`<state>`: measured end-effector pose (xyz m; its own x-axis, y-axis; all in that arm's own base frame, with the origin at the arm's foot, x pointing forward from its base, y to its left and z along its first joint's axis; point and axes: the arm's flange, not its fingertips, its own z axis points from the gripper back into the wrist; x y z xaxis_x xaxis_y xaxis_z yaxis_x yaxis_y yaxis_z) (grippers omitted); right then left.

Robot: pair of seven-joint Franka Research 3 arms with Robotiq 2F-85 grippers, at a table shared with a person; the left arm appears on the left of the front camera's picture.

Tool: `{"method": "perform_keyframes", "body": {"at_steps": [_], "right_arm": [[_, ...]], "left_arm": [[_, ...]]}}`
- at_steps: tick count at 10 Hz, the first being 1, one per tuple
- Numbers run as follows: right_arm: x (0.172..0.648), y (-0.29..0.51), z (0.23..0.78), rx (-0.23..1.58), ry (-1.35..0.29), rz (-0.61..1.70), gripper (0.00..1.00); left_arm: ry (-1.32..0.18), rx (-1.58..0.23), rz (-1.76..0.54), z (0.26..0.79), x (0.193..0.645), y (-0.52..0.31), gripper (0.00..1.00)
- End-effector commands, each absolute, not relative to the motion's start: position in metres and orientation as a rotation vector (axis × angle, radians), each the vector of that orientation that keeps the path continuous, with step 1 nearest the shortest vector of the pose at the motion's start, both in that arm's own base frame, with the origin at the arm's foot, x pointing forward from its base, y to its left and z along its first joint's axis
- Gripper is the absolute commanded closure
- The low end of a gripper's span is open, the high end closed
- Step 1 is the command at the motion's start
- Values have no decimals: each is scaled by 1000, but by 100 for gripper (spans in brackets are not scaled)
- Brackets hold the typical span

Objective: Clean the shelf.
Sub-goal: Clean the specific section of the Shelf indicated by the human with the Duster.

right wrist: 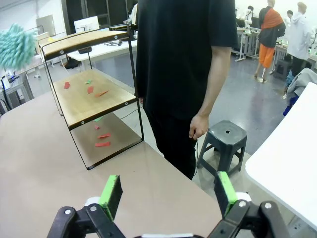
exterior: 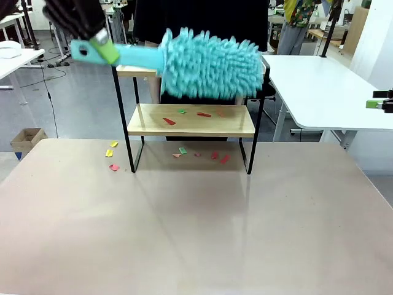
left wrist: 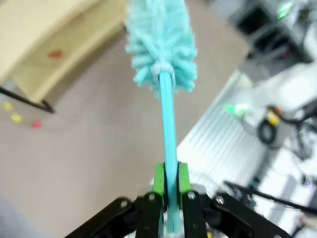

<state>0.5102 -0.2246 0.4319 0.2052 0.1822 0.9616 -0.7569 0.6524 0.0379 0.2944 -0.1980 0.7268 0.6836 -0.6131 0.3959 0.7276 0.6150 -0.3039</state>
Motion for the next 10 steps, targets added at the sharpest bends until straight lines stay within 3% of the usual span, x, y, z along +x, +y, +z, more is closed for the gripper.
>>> {"method": "perform_keyframes", "body": {"at_steps": [1,5,10], "right_arm": [[511,-223,434,583,-1198,713,0],[511,-223,434,583,-1198,713,0],[511,-223,434,583,-1198,713,0]], "left_arm": [[-130,-327,-899,717,296,-194,87],[-40,-70,-1031,680,276,-186,87],[136,-46,-1038,627,277,-132,87]]}}
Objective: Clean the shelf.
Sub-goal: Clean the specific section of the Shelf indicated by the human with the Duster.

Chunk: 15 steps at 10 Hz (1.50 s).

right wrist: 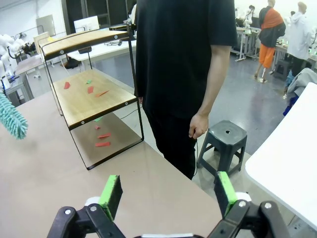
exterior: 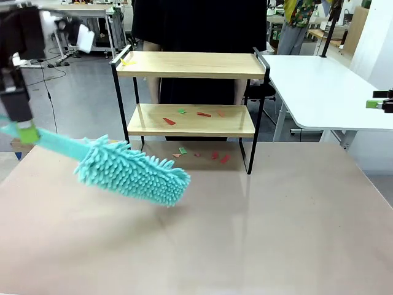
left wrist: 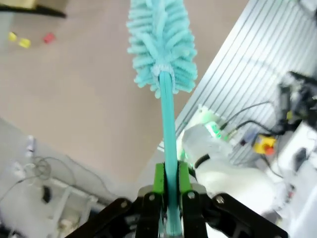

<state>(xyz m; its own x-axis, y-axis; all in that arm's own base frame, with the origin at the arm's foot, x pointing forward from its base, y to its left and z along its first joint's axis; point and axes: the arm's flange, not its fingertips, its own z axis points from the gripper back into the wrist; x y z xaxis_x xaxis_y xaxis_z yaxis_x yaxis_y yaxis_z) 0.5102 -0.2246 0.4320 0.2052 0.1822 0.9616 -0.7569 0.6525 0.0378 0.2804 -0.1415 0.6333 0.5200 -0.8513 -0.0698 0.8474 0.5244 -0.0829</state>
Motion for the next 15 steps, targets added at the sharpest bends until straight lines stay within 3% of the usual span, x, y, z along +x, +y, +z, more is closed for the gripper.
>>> {"method": "perform_keyframes", "body": {"at_steps": [1,15], "right_arm": [[511,-223,434,583,-1198,713,0],[511,-223,434,583,-1198,713,0]], "left_arm": [[141,-65,-1012,625,278,-132,87],[150,-61,-1001,619,282,-131,87]]}}
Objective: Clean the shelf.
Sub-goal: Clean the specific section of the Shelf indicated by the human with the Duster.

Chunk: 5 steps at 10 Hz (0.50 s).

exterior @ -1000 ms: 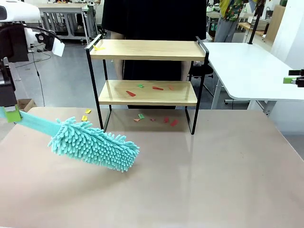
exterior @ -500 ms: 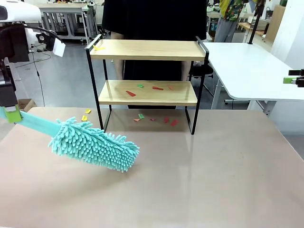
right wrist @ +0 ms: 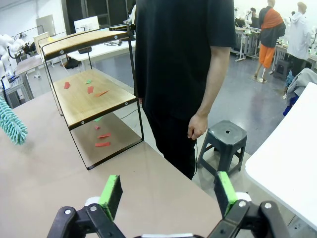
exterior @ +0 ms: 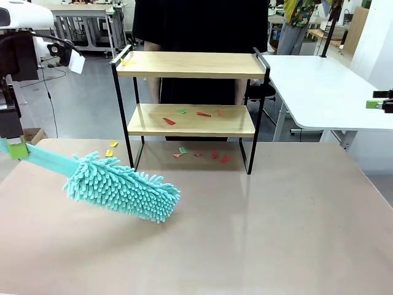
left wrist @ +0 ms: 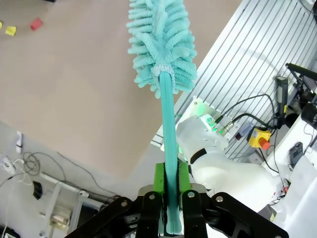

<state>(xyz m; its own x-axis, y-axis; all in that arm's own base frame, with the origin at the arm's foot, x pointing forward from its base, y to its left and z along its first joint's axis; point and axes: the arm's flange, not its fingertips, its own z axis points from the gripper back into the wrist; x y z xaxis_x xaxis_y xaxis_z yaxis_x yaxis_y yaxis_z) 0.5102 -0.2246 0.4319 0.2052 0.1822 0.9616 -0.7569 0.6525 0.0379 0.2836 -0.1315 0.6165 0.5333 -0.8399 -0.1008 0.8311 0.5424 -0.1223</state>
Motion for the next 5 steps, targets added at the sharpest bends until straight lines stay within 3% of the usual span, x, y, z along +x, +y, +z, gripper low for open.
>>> {"method": "perform_keyframes", "body": {"at_steps": [1,5], "right_arm": [[511,-223,434,583,-1198,713,0],[511,-223,434,583,-1198,713,0]], "left_arm": [[150,-61,-1001,619,282,-131,87],[150,-61,-1001,619,282,-131,87]]}}
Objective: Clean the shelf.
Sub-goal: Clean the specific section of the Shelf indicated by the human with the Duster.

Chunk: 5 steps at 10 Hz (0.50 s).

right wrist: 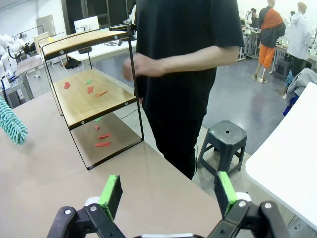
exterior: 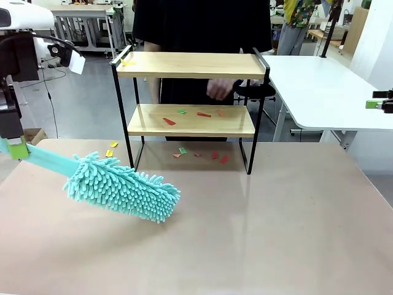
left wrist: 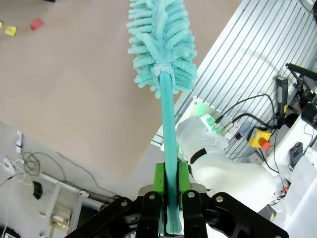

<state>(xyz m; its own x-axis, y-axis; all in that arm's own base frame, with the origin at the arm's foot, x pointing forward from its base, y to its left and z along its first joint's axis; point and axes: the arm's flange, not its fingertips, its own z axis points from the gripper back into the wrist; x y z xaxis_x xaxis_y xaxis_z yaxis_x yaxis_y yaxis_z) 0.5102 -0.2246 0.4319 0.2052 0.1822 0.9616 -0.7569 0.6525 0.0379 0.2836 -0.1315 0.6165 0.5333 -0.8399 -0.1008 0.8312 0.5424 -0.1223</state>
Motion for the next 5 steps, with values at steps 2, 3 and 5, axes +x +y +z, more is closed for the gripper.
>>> {"method": "perform_keyframes", "body": {"at_steps": [2,3,5], "right_arm": [[511,-223,434,583,-1198,713,0],[511,-223,434,583,-1198,713,0],[511,-223,434,583,-1198,713,0]], "left_arm": [[150,-61,-1001,619,282,-131,87],[150,-61,-1001,619,282,-131,87],[150,-61,-1001,619,282,-131,87]]}}
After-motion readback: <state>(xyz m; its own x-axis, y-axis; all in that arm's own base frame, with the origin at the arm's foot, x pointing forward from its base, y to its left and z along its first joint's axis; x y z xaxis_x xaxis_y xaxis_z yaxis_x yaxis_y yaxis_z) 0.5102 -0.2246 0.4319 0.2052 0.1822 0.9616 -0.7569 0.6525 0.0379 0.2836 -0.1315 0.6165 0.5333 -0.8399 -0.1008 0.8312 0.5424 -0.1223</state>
